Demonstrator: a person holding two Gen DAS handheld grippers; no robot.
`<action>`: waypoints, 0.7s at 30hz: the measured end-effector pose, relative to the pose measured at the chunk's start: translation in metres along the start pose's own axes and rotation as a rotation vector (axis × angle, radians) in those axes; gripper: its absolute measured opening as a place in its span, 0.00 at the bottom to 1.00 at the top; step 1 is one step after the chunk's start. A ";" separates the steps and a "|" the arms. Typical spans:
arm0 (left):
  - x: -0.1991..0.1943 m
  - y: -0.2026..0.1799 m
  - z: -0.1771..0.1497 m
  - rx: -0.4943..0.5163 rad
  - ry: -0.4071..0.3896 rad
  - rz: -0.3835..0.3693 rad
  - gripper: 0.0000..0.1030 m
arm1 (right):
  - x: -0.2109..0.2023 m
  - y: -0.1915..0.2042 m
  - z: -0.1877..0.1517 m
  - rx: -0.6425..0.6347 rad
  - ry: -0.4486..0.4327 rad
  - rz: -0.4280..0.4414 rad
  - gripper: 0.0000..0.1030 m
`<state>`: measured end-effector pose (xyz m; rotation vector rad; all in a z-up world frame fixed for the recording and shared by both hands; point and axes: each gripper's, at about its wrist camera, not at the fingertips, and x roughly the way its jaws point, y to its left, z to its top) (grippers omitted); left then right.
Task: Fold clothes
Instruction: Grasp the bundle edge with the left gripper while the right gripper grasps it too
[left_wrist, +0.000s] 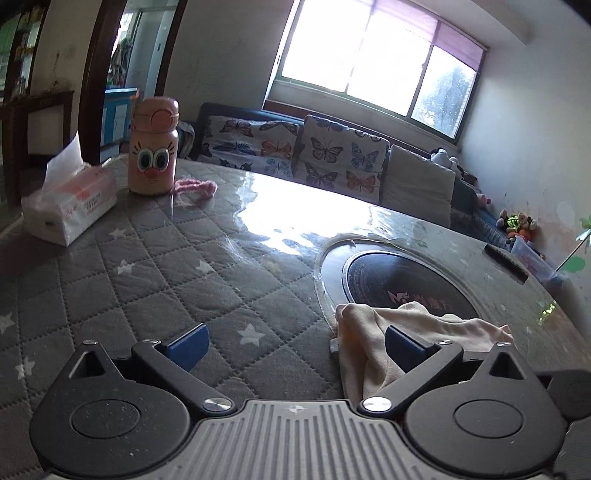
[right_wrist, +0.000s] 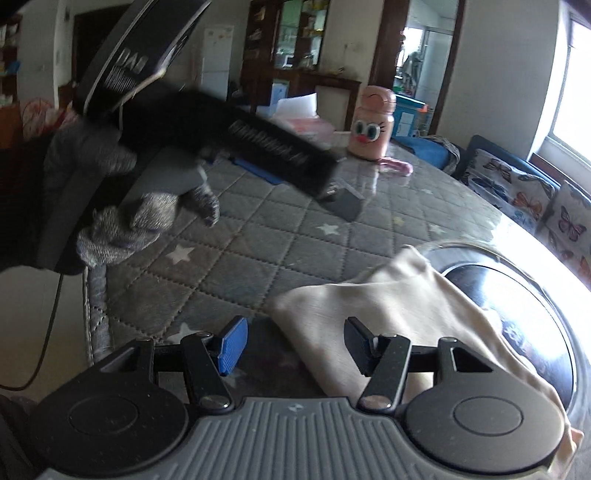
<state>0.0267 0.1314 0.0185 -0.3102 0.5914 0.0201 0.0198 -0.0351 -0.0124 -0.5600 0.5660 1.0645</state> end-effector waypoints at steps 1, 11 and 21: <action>0.001 0.002 0.000 -0.017 0.006 -0.010 1.00 | 0.004 0.004 0.001 -0.014 0.007 -0.006 0.54; 0.018 -0.002 -0.001 -0.128 0.090 -0.118 1.00 | 0.013 0.009 0.007 0.003 0.015 -0.036 0.13; 0.039 -0.012 -0.001 -0.234 0.193 -0.174 1.00 | -0.021 -0.020 0.010 0.172 -0.098 0.015 0.08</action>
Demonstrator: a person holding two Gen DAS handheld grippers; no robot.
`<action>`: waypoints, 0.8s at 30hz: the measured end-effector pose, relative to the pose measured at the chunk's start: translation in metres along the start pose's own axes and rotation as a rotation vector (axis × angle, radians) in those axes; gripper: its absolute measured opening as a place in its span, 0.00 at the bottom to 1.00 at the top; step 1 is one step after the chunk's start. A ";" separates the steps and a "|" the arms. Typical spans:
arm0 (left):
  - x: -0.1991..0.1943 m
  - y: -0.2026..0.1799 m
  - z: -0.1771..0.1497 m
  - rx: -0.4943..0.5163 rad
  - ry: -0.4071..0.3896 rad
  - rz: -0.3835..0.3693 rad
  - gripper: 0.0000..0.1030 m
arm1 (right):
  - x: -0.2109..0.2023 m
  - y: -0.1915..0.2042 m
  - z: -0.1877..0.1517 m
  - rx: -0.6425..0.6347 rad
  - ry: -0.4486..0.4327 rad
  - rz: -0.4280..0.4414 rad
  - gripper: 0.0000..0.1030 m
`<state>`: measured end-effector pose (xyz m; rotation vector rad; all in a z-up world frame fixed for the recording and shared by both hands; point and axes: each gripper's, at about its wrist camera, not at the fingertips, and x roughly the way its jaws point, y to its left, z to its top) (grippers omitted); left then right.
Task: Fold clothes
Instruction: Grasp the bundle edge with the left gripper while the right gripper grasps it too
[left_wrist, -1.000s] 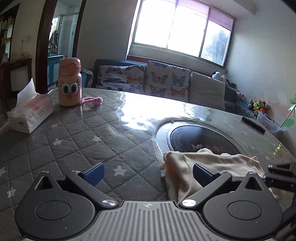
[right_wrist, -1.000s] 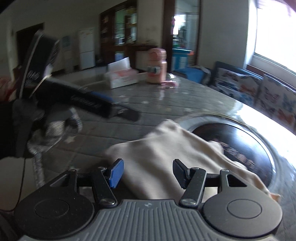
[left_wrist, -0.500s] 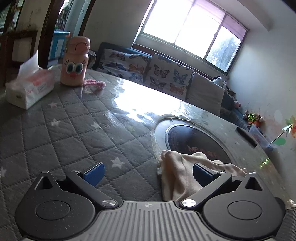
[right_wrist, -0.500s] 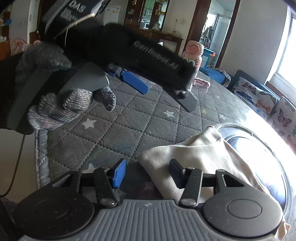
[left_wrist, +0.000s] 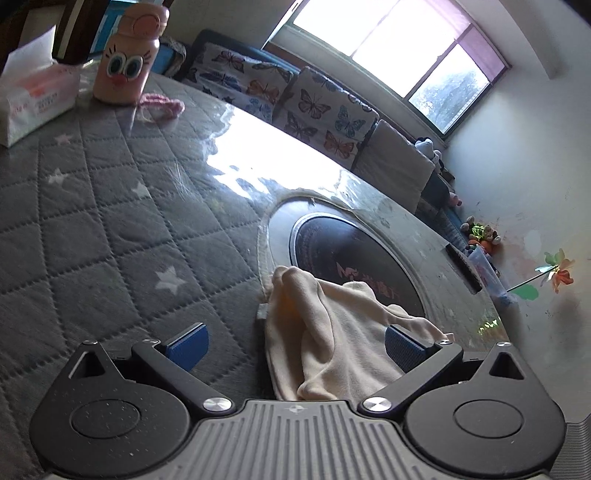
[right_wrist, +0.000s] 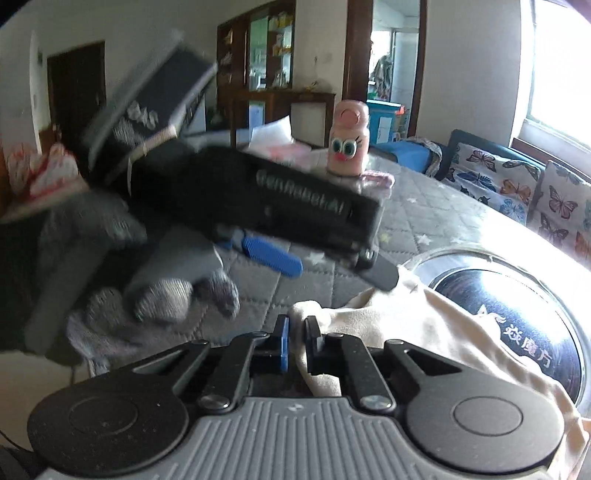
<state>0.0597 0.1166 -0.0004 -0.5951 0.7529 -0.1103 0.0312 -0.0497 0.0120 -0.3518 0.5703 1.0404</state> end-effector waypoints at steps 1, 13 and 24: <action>0.002 0.000 0.000 -0.021 0.013 -0.009 1.00 | -0.004 -0.002 0.000 0.009 -0.011 0.005 0.08; 0.015 0.007 -0.003 -0.134 0.076 -0.076 0.80 | -0.037 -0.015 -0.013 0.039 -0.068 0.077 0.07; 0.017 0.019 -0.011 -0.192 0.095 -0.103 0.28 | -0.045 -0.002 -0.019 0.032 -0.058 0.085 0.08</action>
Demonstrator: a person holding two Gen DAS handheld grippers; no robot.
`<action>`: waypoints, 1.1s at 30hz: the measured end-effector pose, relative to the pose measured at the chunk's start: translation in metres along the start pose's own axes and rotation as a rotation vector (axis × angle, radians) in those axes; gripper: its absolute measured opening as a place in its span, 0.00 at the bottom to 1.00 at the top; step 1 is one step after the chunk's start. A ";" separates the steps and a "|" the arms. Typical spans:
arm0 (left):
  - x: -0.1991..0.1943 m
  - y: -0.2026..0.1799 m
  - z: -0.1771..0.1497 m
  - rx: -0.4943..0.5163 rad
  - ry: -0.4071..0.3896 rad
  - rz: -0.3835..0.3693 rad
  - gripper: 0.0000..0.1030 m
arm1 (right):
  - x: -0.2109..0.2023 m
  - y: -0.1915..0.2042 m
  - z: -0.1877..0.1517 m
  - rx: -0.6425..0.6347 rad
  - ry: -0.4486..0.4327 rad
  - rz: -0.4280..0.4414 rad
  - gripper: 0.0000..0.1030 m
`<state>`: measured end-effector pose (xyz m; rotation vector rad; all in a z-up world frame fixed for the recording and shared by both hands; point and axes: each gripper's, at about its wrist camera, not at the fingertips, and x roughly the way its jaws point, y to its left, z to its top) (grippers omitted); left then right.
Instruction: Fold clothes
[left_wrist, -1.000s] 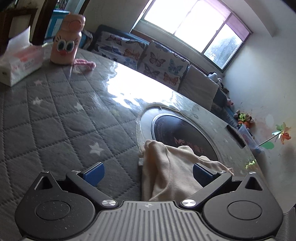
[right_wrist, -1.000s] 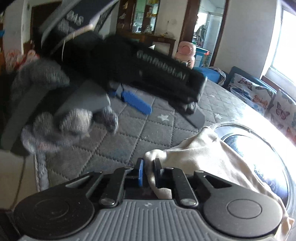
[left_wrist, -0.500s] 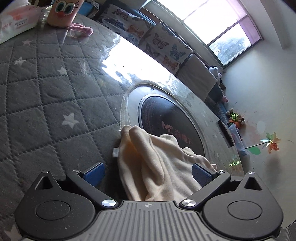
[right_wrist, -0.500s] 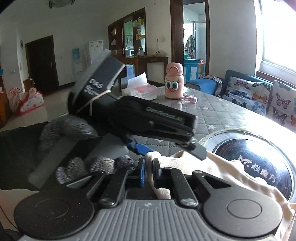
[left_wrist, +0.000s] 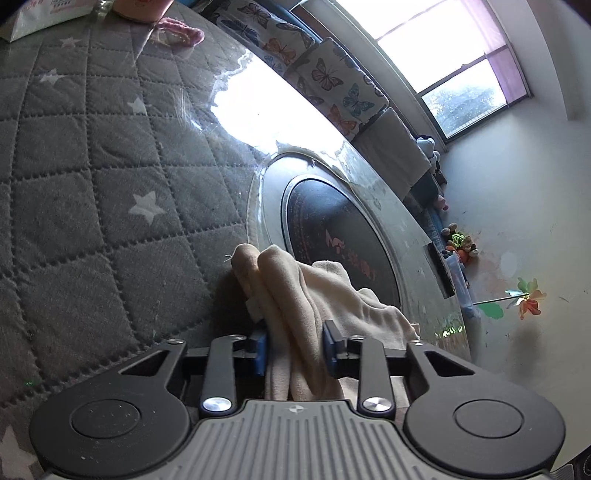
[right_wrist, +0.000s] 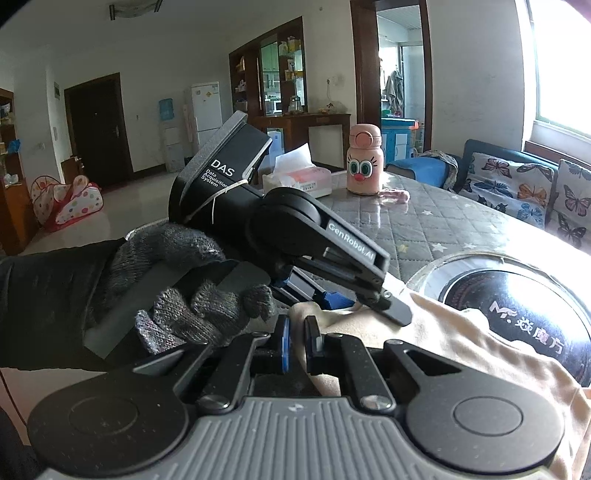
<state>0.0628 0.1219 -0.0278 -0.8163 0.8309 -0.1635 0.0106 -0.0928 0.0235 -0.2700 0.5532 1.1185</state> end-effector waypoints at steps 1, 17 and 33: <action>0.000 0.001 0.000 -0.001 -0.002 0.000 0.26 | 0.000 0.000 -0.001 0.003 0.001 -0.002 0.08; -0.002 0.001 -0.002 0.040 -0.017 0.015 0.22 | -0.047 -0.089 -0.038 0.251 0.014 -0.347 0.11; 0.001 -0.003 -0.002 0.068 -0.022 0.031 0.22 | -0.077 -0.147 -0.077 0.409 0.031 -0.481 0.22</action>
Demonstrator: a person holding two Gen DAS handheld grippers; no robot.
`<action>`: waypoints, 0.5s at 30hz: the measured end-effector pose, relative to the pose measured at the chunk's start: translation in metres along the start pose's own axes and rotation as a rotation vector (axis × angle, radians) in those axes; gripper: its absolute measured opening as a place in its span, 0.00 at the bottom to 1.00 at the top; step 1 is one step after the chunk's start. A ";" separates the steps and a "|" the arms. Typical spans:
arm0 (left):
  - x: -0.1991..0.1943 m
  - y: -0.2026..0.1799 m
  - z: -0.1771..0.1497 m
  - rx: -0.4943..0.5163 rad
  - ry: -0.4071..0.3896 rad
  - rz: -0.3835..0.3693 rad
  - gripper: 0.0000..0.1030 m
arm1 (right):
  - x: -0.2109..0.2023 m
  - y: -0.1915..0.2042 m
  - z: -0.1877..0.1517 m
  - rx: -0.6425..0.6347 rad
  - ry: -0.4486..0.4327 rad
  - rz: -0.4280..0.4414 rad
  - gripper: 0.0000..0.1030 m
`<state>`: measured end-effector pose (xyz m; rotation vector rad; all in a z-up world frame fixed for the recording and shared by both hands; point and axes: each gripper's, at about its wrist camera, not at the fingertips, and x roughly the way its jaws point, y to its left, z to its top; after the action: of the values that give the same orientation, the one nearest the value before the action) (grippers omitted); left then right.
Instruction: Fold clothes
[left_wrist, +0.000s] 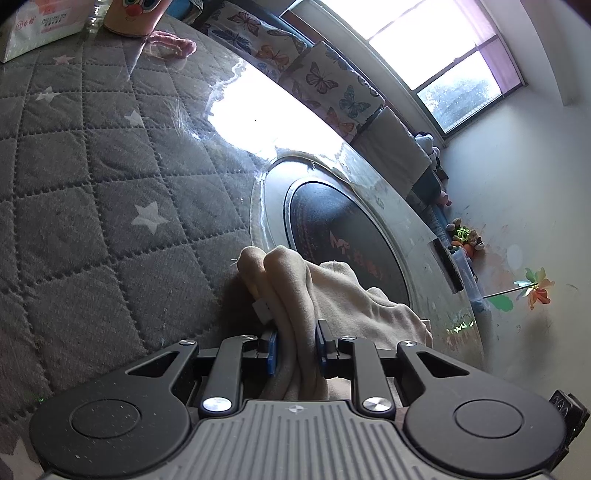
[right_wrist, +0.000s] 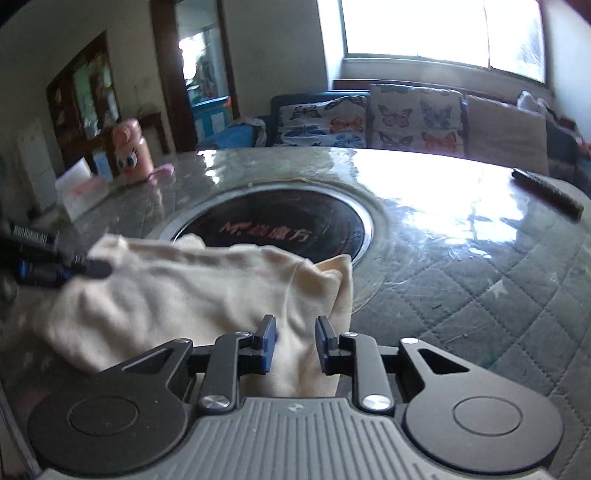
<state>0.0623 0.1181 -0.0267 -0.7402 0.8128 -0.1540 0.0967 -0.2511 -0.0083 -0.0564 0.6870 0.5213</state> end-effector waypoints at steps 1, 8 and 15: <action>0.000 0.000 0.000 0.002 0.000 0.002 0.22 | 0.001 -0.001 0.002 0.003 -0.007 -0.012 0.23; 0.000 -0.004 0.000 0.021 -0.003 0.013 0.22 | 0.025 -0.021 0.010 0.095 0.019 -0.042 0.33; -0.002 -0.004 0.000 0.037 -0.012 0.021 0.20 | 0.036 -0.023 0.014 0.161 0.018 0.005 0.19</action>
<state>0.0615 0.1154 -0.0232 -0.6975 0.8041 -0.1452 0.1391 -0.2527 -0.0222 0.0920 0.7448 0.4686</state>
